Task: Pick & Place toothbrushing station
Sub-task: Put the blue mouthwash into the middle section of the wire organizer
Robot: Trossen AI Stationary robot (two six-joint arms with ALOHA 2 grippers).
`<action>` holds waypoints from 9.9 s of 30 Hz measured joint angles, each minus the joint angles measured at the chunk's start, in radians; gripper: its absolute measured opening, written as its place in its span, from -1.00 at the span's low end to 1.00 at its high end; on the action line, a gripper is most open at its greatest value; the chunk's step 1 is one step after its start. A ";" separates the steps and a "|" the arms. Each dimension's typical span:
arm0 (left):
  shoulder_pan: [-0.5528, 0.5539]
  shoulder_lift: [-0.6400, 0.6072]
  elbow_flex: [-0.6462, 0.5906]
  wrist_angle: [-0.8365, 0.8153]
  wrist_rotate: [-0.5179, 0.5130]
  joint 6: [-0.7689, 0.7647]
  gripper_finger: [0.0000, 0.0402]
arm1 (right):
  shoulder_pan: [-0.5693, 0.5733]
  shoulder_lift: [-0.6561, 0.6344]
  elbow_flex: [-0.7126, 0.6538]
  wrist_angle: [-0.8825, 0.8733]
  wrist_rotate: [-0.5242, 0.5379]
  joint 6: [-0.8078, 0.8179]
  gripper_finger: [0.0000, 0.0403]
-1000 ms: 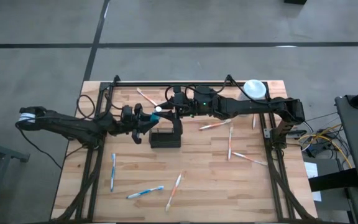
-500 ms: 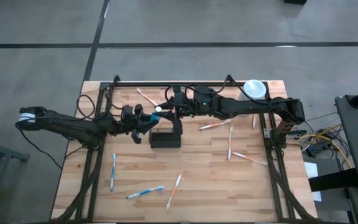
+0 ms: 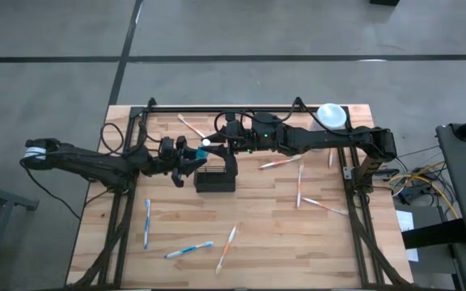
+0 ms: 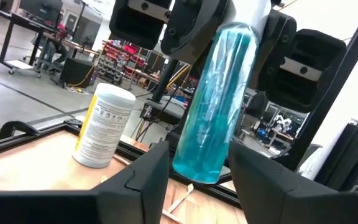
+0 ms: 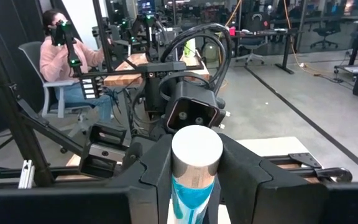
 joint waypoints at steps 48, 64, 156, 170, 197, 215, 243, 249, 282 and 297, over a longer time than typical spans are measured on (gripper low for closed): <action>-0.001 -0.208 0.000 -0.374 -0.003 0.335 -0.07 | 0.000 0.000 0.000 -0.039 -0.001 0.003 -0.51; -0.001 -0.414 -0.001 -0.601 -0.005 0.333 -0.07 | -0.001 -0.003 0.001 -0.116 -0.046 0.005 -0.51; -0.001 -0.326 -0.001 -0.687 -0.014 0.239 -0.07 | -0.019 -0.091 -0.625 0.561 0.026 0.195 -0.51; -0.001 -0.334 -0.001 -0.689 -0.013 0.238 -0.07 | -0.021 0.070 -0.481 0.511 -0.052 0.198 -0.51; -0.001 -0.413 -0.001 -0.690 -0.036 0.318 -0.08 | -0.029 0.150 -0.477 0.456 -0.045 0.100 -0.51; -0.001 -0.413 -0.001 -0.690 -0.044 0.322 -0.07 | 0.003 0.203 -0.477 0.456 -0.045 -0.169 -0.51; -0.002 -0.413 -0.001 -0.691 -0.067 0.340 -0.07 | -0.007 0.217 -0.432 0.362 -0.044 -0.023 -0.51; -0.002 -0.413 -0.001 -0.691 -0.067 0.340 -0.07 | -0.014 0.217 -0.333 0.169 -0.030 -0.093 -0.51; -0.001 -0.413 -0.001 -0.691 -0.066 0.350 -0.07 | -0.005 0.217 -0.399 0.288 -0.013 -0.019 -0.51; -0.001 -0.413 -0.001 -0.691 -0.066 0.350 -0.07 | -0.003 0.217 -0.302 0.076 -0.018 0.001 -0.51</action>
